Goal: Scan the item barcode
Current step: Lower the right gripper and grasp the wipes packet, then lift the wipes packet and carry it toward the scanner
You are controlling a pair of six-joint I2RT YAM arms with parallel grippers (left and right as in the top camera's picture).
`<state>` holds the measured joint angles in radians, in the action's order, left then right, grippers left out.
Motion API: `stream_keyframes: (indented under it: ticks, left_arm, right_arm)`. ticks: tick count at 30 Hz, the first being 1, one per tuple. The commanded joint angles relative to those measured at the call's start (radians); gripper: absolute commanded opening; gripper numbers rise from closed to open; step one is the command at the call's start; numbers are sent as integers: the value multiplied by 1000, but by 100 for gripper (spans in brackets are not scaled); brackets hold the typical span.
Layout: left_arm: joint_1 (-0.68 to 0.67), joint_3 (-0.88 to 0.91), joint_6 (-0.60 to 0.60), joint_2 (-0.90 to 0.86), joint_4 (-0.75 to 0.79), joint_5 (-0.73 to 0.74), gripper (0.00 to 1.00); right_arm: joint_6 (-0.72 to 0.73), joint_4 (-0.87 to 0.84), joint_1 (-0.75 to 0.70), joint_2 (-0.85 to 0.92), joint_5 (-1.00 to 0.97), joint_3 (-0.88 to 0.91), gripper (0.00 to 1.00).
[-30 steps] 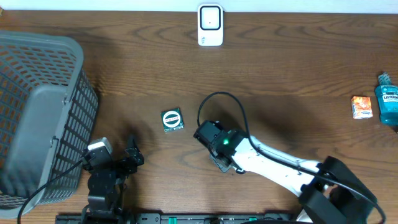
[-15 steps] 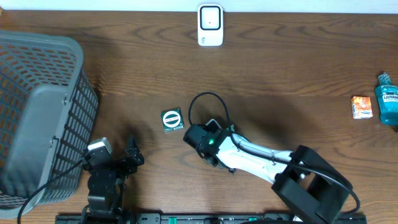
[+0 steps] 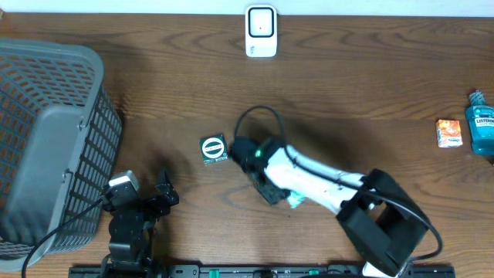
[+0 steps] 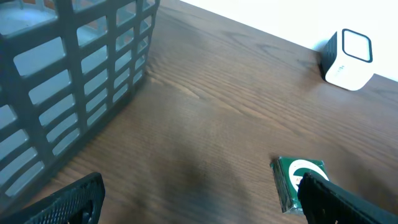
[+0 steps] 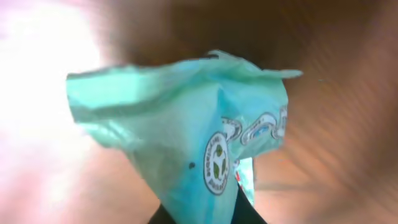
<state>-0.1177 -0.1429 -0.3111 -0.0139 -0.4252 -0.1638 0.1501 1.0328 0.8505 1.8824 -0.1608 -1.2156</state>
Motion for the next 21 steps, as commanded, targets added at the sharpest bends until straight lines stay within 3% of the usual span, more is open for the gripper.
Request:
stream_keyframes:
  ticks: [1, 7, 11, 21]
  left_arm:
    - [5, 14, 2, 3, -20, -12, 98]
    - [5, 14, 2, 3, -19, -12, 98]
    - [5, 14, 2, 3, -20, -12, 98]
    - [5, 14, 2, 3, -20, -12, 98]
  right_arm:
    - [-257, 45, -55, -76, 457, -68, 1]
    - [-562, 103, -187, -130, 912, -70, 1]
    - [-684, 145, -237, -130, 1054, -62, 1]
    - [-1233, 285, -254, -130, 1365, -61, 1]
